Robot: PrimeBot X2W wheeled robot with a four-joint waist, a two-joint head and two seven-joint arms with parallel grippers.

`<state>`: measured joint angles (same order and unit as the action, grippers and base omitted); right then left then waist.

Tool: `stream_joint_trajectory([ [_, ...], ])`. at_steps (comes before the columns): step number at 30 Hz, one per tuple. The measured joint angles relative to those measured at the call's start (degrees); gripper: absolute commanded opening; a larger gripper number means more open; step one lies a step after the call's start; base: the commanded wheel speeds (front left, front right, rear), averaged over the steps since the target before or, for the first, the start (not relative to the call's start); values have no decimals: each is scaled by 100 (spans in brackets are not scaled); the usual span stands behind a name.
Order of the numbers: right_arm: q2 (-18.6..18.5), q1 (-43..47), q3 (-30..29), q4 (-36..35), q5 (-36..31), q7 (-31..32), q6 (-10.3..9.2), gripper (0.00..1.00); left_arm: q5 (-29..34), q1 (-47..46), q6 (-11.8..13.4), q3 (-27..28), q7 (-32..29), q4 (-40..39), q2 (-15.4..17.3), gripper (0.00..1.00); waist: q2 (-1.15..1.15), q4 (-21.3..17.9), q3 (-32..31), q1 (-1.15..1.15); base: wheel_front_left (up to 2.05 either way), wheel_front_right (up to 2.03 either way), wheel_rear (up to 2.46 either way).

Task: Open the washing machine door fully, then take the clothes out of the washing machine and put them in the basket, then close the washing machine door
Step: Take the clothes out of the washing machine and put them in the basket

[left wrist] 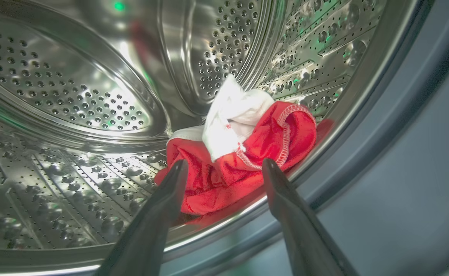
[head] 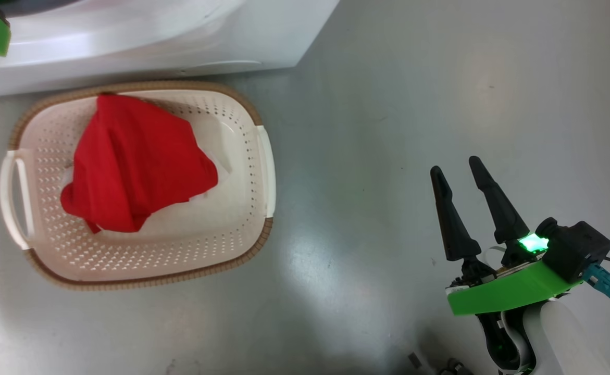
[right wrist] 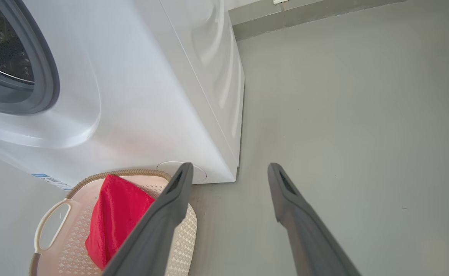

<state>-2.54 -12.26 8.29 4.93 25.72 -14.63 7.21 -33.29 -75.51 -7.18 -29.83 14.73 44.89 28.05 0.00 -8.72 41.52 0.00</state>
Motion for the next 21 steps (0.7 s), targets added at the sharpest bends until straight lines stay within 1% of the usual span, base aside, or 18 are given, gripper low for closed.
stream_joint_trajectory([
  [13, 0, -8, 171, -104, 152, 0, 0, 100, -159, -467, 0, -781, 0, 233, 252, 100, 0, -251, 228, 0, 0, 0, 0],
  [21, 0, -8, 235, -160, 155, 0, 0, 100, -342, -588, 0, -1091, 0, 331, 349, 100, 0, -336, 292, 0, 0, 0, 0],
])
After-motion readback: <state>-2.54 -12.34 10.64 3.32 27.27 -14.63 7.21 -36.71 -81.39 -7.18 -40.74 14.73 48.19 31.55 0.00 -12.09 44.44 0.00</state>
